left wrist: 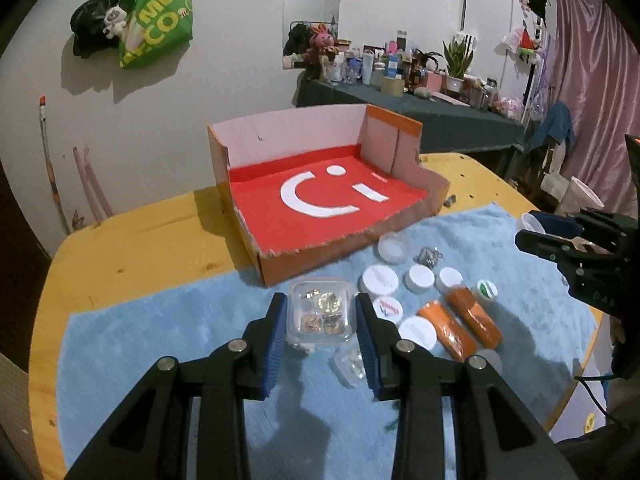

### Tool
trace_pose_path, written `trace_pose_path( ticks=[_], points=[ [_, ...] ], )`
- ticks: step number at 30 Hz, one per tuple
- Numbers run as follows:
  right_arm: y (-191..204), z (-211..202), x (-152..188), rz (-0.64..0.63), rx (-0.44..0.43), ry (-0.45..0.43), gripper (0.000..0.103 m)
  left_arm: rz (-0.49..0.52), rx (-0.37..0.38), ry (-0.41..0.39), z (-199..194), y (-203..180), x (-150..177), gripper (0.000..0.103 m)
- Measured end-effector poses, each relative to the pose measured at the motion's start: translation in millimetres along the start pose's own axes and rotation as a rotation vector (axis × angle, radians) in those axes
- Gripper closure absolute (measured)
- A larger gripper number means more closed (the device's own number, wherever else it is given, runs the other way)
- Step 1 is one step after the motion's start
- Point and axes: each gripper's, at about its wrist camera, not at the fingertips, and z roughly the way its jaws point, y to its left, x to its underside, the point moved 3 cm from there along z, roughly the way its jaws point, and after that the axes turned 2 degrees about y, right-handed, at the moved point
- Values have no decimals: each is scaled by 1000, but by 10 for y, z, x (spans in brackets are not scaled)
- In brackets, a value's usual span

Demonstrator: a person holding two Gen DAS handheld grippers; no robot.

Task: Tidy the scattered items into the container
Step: 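Lift and carry the coin box with left tool while right tool carries the cup lid into the box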

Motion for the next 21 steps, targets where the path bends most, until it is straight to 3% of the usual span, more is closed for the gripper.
trace_pose_path(
  ticks=[21],
  points=[
    [-95, 553, -870, -77, -49, -12, 72, 14, -35, -47, 344, -65, -836, 67]
  ],
)
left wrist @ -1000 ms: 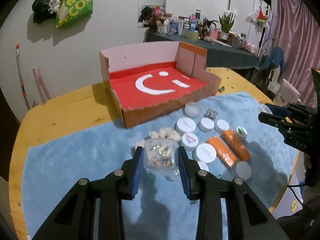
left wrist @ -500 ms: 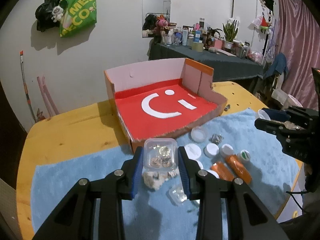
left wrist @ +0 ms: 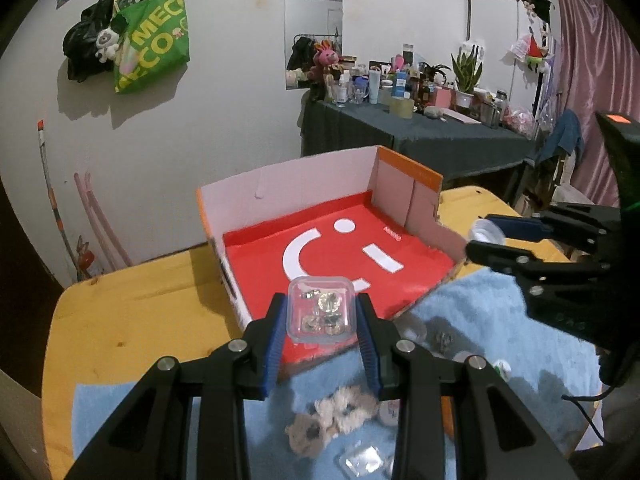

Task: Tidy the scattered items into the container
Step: 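Lift and carry the coin box with left tool while right tool carries the cup lid into the box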

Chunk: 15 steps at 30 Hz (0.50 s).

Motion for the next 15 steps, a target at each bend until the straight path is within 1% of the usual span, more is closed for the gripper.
trace_pose_path(
  ticks=[6, 10, 15],
  points=[
    [-83, 268, -177, -24, -17, 23, 72, -23, -34, 15, 263, -5, -181, 67],
    [-129, 474, -236, -35, -23, 48, 72, -65, -28, 52, 490, 19, -239, 67],
    [-181, 785, -226, -37, -31, 102, 72, -89, -55, 93, 767, 29, -264, 67]
  ],
)
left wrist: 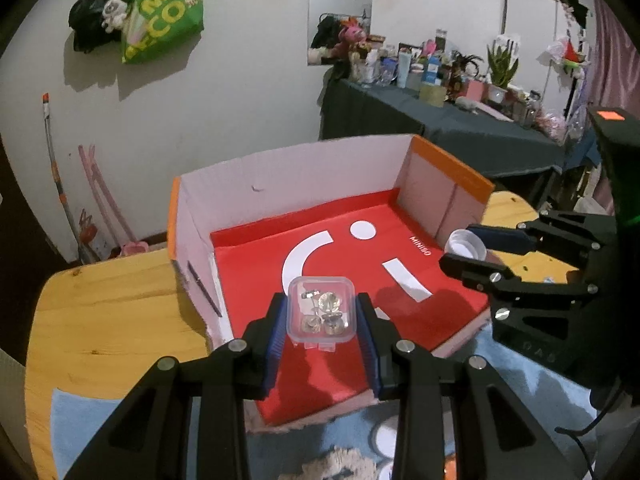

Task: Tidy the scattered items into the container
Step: 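Lift and carry the coin box with left tool while right tool carries the cup lid into the box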

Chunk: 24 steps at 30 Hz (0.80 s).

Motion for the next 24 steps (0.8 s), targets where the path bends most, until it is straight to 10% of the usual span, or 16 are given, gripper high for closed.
trace_pose_path(
  ticks=[24],
  points=[
    [-37, 654, 110, 15, 8, 165, 72, -60, -85, 155, 665, 155, 127, 67]
  ],
)
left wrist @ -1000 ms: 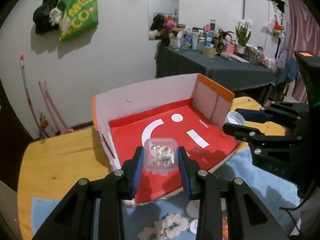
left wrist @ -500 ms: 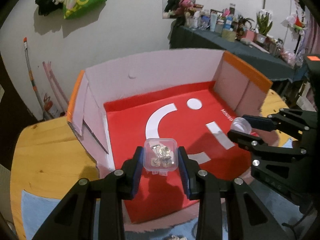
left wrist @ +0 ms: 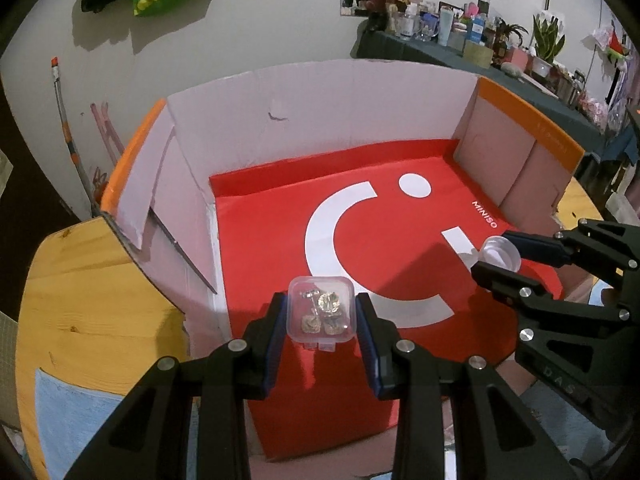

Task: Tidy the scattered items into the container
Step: 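Lift and carry the coin box with left tool while right tool carries the cup lid into the box, then lower and release the coin box with left tool while right tool releases the cup lid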

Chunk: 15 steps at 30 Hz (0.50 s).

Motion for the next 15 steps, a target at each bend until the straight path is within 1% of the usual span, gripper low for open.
trace_pose_path(
  ticks=[15],
  points=[
    [12, 140, 31, 15, -25, 43, 72, 15, -13, 35, 131, -25, 50, 67]
  ],
)
